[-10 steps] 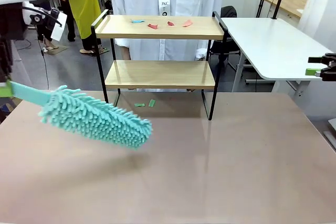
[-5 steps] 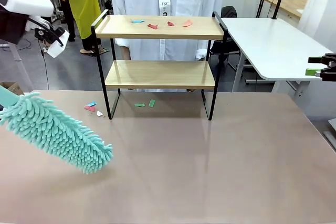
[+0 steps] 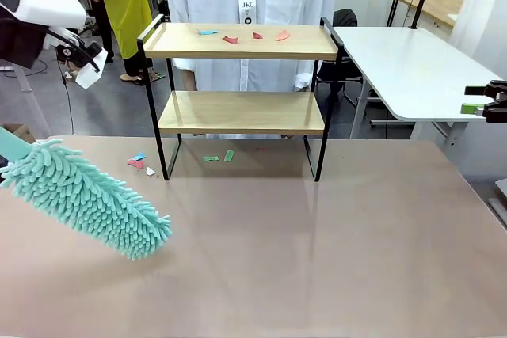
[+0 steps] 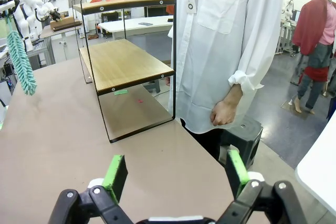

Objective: Clean the shelf.
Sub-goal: Clean the specific section of the Shelf indicated by the human with the Duster.

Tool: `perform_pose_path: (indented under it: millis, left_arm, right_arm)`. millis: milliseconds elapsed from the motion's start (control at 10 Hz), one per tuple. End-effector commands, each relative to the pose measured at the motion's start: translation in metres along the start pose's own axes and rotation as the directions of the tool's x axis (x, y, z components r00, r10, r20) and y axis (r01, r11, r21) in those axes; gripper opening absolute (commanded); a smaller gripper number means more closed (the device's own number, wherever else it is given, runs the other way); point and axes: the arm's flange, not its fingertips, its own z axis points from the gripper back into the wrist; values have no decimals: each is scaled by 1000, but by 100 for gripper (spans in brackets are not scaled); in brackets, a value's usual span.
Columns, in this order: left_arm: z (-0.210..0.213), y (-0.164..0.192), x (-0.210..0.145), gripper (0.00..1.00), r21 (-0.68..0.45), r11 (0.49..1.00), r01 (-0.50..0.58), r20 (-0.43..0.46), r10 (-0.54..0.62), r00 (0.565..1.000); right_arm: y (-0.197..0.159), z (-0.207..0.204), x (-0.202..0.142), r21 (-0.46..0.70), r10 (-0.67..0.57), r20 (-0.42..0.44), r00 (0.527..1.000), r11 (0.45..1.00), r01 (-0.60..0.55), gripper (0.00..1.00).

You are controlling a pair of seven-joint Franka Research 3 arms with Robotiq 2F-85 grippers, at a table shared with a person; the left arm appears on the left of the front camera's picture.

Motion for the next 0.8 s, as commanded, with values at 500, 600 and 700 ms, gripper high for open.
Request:
perform_pose_path:
  millis: [500,600,700]
  left_arm:
    - [1,-3,-5,13,-7,1000,11,12,-11,1000]
    - [1,-3,-5,13,-7,1000,11,12,-11,1000]
    - [1,-3,-5,13,-7,1000,11,12,-11,1000]
  right_arm:
    - [1,-1,3,-1,4,3,1000,1000,-4,100]
    - [1,-1,3,-1,4,3,1000,1000,-4,100]
    - [1,-1,3,-1,4,3,1000,1000,-4,100]
